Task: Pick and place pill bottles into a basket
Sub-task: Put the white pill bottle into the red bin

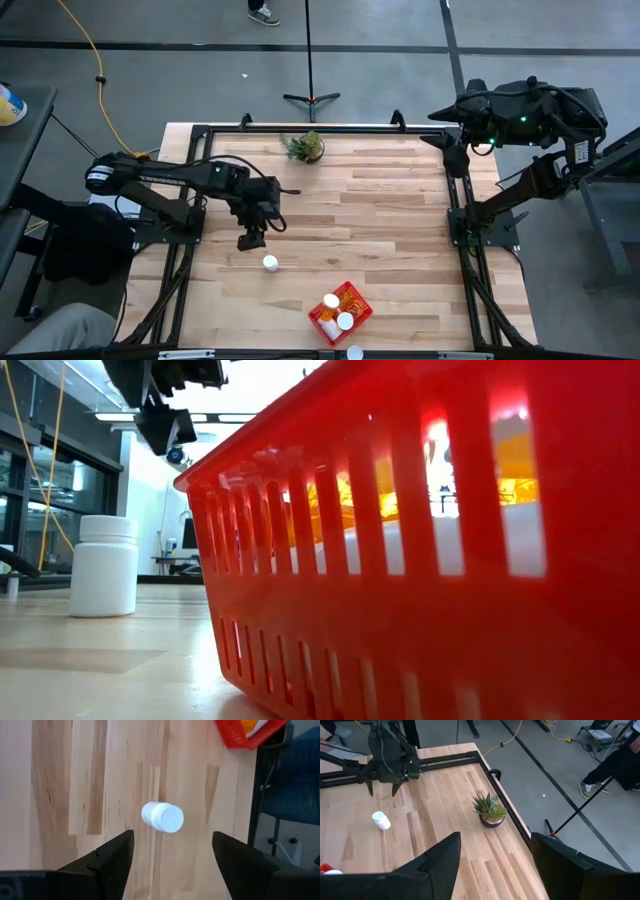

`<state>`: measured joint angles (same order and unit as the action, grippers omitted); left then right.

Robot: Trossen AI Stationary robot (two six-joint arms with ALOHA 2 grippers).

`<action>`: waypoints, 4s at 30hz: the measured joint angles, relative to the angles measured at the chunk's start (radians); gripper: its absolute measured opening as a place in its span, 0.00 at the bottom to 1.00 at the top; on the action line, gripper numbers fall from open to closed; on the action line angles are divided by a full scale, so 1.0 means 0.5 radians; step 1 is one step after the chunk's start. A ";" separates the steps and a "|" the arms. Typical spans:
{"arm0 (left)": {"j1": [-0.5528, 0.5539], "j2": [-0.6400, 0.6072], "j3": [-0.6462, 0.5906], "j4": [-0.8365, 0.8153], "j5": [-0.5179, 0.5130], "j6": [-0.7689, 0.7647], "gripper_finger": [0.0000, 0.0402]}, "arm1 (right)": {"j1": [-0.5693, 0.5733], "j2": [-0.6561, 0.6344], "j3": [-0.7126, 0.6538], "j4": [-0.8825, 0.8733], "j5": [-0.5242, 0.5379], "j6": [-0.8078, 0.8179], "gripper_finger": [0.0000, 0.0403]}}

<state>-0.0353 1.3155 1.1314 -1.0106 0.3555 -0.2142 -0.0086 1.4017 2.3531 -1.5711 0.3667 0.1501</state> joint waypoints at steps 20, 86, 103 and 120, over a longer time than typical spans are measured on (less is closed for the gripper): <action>-0.001 0.000 -0.286 0.329 0.022 -0.056 0.75 | 0.000 0.008 0.000 0.000 -0.040 -0.029 0.58; -0.625 0.051 -0.614 0.881 -0.637 -0.579 0.76 | -0.001 0.026 0.000 0.000 -0.120 -0.040 0.58; -0.625 0.051 -0.614 0.880 -0.620 -0.619 0.76 | 0.000 0.025 0.000 0.000 -0.142 -0.040 0.58; -0.624 0.130 -0.611 0.959 -0.518 -0.614 0.76 | 0.000 0.026 0.000 0.000 -0.173 -0.040 0.58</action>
<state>-0.3473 1.3804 0.8257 -0.5313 0.0965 -0.5213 -0.0087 1.4147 2.3531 -1.5711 0.2802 0.1303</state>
